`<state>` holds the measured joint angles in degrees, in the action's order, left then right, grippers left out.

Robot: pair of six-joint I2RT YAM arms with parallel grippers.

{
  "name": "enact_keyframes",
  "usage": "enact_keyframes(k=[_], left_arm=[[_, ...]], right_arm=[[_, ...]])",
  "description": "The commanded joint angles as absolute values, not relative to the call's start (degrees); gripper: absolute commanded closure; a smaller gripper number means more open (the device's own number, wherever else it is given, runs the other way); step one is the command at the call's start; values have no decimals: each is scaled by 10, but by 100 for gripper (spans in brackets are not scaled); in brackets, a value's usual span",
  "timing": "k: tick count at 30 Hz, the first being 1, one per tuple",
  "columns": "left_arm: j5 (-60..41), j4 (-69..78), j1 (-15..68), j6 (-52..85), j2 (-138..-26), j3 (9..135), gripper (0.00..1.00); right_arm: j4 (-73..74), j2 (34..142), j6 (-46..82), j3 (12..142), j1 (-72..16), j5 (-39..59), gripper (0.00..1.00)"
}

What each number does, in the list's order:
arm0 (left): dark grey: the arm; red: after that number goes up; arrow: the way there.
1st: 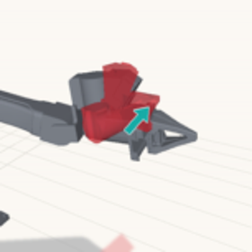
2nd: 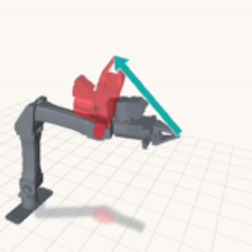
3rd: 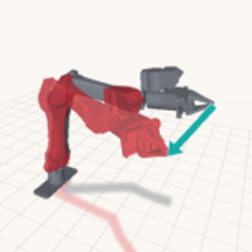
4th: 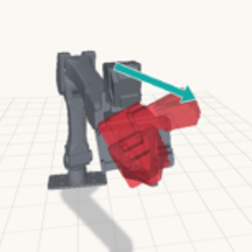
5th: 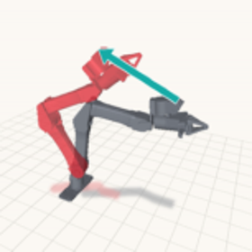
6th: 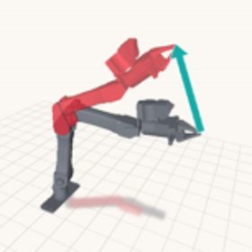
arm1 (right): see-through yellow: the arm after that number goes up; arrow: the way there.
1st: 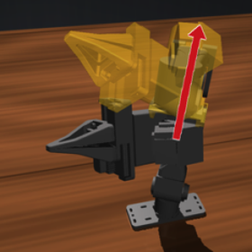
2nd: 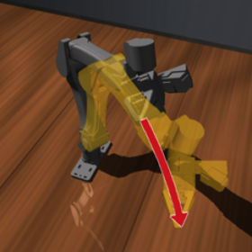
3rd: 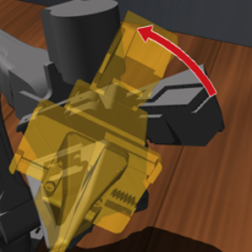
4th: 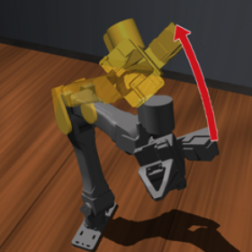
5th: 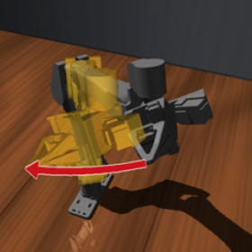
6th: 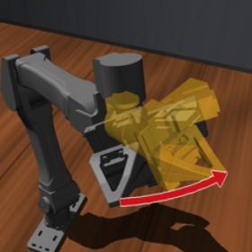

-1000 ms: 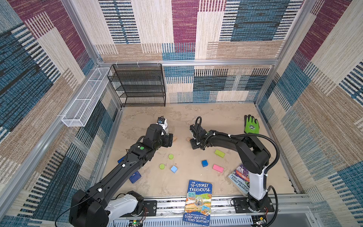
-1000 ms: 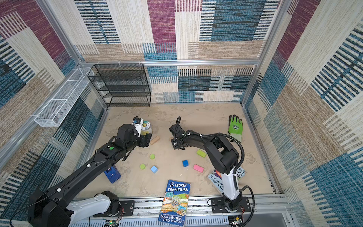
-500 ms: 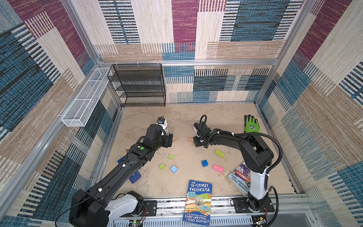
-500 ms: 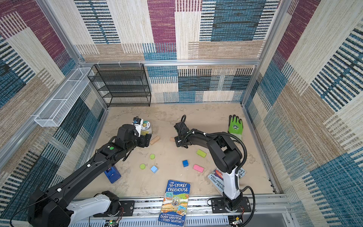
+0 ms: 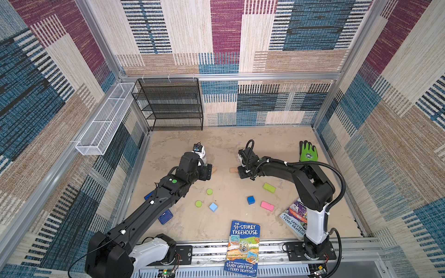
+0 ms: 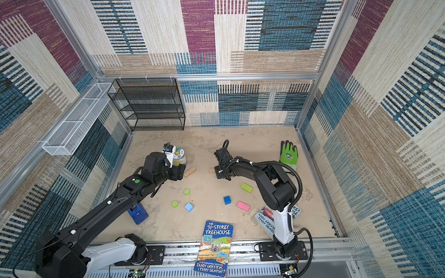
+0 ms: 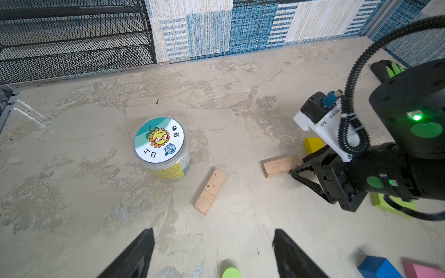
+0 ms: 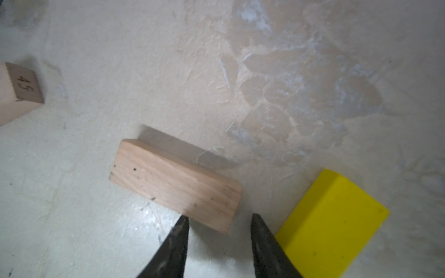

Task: Build the wood block tower
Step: 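Open the right gripper and lift it off the plank, then reach the left gripper to the plank marked 45 by the canister and grasp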

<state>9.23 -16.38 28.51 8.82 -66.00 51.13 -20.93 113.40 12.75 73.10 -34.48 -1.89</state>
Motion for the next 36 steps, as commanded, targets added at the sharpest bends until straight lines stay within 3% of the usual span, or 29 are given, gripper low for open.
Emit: enact_keyframes(k=[1, 6, 19, 29, 36], left_arm=[[99, -164, 285, 73, -660, 512, 18], [99, -165, 285, 72, -660, 511, 18], [82, -177, 285, 70, -672, 522, 18], [100, -350, 286, 22, -765, 616, 22], [90, -356, 286, 20, -826, 629, 23]], right_arm=[[-233, 1140, 134, 733, -345, -2, 56], [-236, 1135, 138, 731, -345, 2, 56], [-242, 1033, 159, 706, -345, 32, 40], [-193, 926, 160, 673, -345, 41, 36], [-167, 870, 143, 661, -345, 44, 34]])
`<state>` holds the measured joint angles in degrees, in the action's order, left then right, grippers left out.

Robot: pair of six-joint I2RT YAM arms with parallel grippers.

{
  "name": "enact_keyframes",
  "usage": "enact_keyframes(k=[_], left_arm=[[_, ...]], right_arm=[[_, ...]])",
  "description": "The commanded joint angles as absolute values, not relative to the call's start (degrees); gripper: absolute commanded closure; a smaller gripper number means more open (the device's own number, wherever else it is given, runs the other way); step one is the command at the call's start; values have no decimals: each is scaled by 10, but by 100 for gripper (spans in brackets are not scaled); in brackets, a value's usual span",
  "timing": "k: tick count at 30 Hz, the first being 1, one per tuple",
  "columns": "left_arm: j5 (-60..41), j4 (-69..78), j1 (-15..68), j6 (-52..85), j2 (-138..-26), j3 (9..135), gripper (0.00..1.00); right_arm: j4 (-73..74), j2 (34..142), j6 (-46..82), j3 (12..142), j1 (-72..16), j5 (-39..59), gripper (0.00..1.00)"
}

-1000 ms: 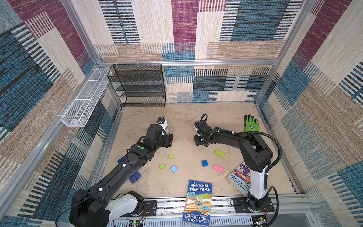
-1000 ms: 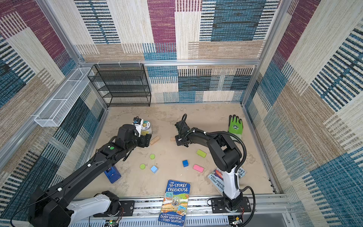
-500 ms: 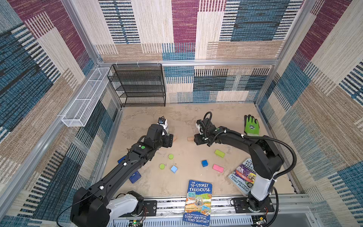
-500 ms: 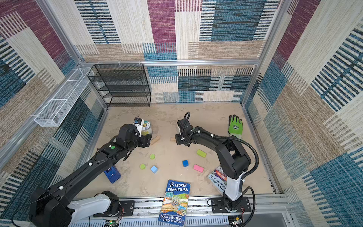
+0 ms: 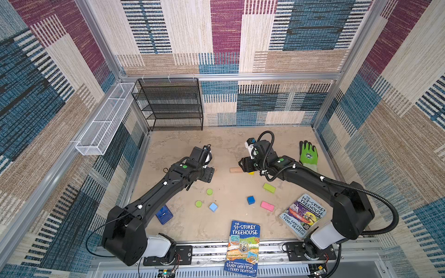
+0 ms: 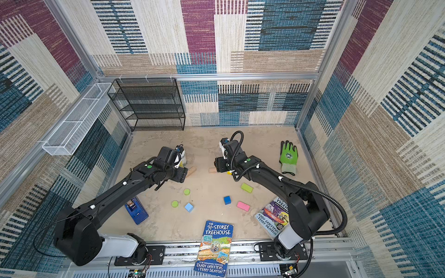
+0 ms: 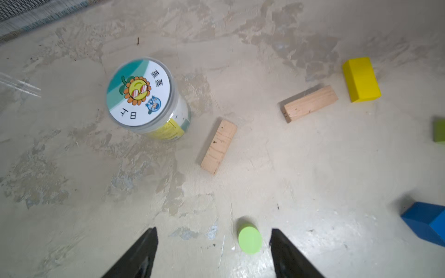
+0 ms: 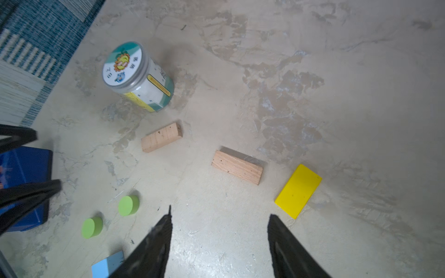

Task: Build the wood block tower
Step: 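Reach the left gripper to the plank marked 45 by the canister and grasp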

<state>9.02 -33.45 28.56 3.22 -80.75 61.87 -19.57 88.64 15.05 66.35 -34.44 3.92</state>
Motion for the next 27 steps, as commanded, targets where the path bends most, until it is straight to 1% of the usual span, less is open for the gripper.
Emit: enact_keyframes(k=[1, 11, 22, 27], left_arm=[[90, -355, 286, 21, -836, 634, 23], [91, -307, 286, -4, -928, 657, 26], [111, -217, 286, -17, -983, 658, 28], [108, -201, 286, -27, -1006, 663, 28]], right_arm=[[-163, 861, 141, 657, -345, 42, 34], [-135, 801, 145, 611, -339, 39, 32], [-128, 787, 148, 602, -338, 40, 32], [-126, 783, 149, 597, -337, 40, 32]])
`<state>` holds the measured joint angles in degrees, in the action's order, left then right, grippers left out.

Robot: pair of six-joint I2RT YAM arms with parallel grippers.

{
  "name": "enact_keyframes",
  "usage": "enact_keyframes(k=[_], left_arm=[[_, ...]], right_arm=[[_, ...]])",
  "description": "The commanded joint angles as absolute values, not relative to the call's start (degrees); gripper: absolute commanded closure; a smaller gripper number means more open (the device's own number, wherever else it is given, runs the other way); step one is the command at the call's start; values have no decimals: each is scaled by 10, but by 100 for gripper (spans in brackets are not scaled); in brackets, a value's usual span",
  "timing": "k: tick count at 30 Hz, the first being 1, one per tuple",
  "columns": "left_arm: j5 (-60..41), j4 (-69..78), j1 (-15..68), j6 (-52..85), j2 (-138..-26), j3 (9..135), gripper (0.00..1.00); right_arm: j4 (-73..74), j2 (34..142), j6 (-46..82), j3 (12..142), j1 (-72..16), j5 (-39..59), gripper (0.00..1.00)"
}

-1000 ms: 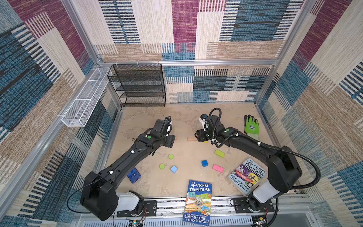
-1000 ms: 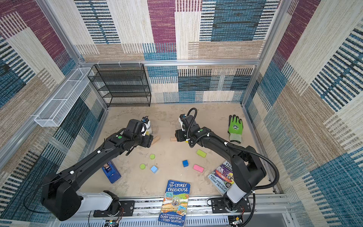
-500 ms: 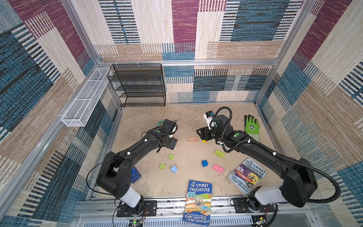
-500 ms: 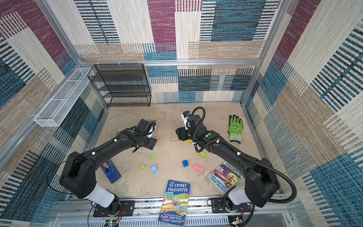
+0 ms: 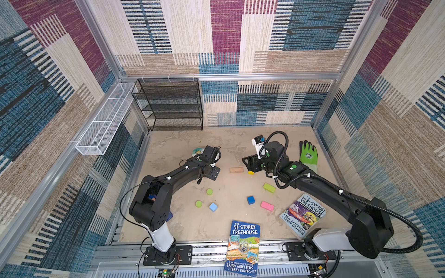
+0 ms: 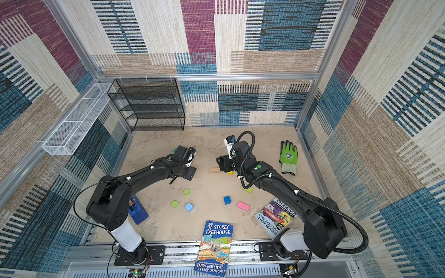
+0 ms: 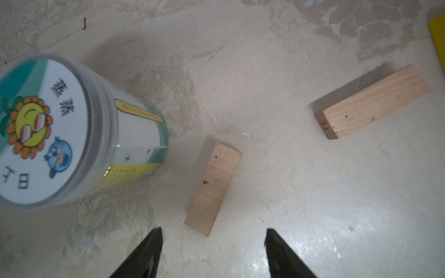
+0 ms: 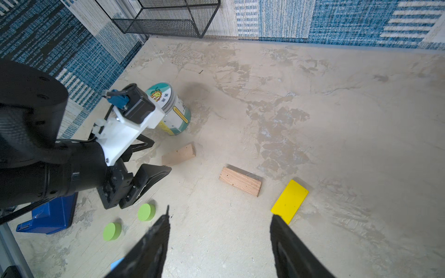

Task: Build the wood block tower
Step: 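Reach the left gripper to the plank marked 45 by the canister and grasp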

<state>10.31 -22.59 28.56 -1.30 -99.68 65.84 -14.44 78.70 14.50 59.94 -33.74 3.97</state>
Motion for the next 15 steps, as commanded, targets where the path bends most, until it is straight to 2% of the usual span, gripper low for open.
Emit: enact_keyframes(k=[1, 15], left_arm=[[107, -198, 286, -29, -1012, 665, 28], [94, -253, 284, -31, -1096, 753, 29]], right_arm=[[-126, 782, 150, 597, -337, 41, 32], [-120, 755, 161, 581, -337, 39, 32]])
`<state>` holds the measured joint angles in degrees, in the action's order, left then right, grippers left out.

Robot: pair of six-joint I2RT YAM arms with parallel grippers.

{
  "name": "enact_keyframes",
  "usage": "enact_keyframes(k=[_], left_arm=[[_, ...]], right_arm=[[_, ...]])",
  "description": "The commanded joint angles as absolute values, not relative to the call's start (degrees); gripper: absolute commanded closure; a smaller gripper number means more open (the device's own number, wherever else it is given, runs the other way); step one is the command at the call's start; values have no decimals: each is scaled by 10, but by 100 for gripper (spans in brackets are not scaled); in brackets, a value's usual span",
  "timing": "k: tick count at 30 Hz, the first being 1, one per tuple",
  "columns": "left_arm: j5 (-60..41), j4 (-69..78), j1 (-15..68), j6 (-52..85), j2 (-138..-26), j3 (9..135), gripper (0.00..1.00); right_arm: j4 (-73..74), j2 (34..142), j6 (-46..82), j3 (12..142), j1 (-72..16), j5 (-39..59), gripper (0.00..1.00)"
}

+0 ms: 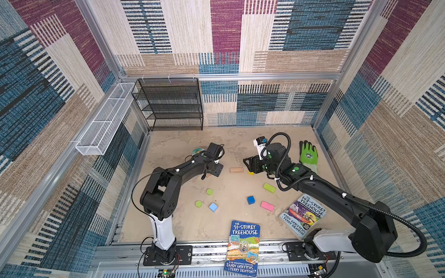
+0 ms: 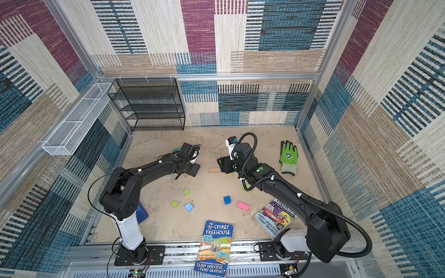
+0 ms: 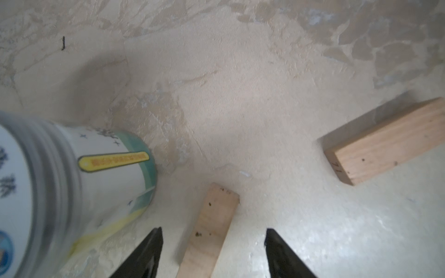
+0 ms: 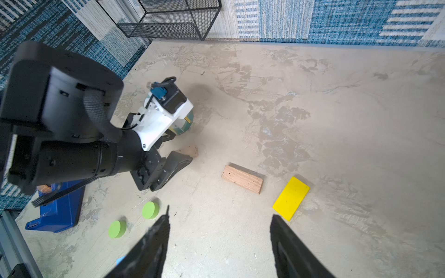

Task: Build the wood block tower
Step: 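Reach the left gripper to the plank marked 45 by the canister and grasp, then carry the 45 plank with the left gripper and set it beside the first plank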

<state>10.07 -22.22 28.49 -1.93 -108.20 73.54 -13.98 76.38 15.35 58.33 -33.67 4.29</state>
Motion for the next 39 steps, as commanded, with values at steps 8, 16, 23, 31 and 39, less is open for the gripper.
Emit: enact_keyframes(k=[8, 16, 23, 31, 39], left_arm=[[84, -296, 281, -15, -1127, 784, 30], [76, -326, 276, -10, -1157, 813, 30], [68, -330, 275, -7, -1162, 817, 37], [48, -331, 275, -3, -1159, 806, 59], [50, -349, 277, -16, -1142, 799, 93]], right_arm=[[-122, 748, 160, 579, -337, 37, 32], [-122, 742, 160, 577, -337, 35, 32], [-122, 732, 160, 571, -337, 28, 31], [-125, 727, 160, 569, -337, 26, 31], [-121, 727, 160, 565, -337, 23, 31]])
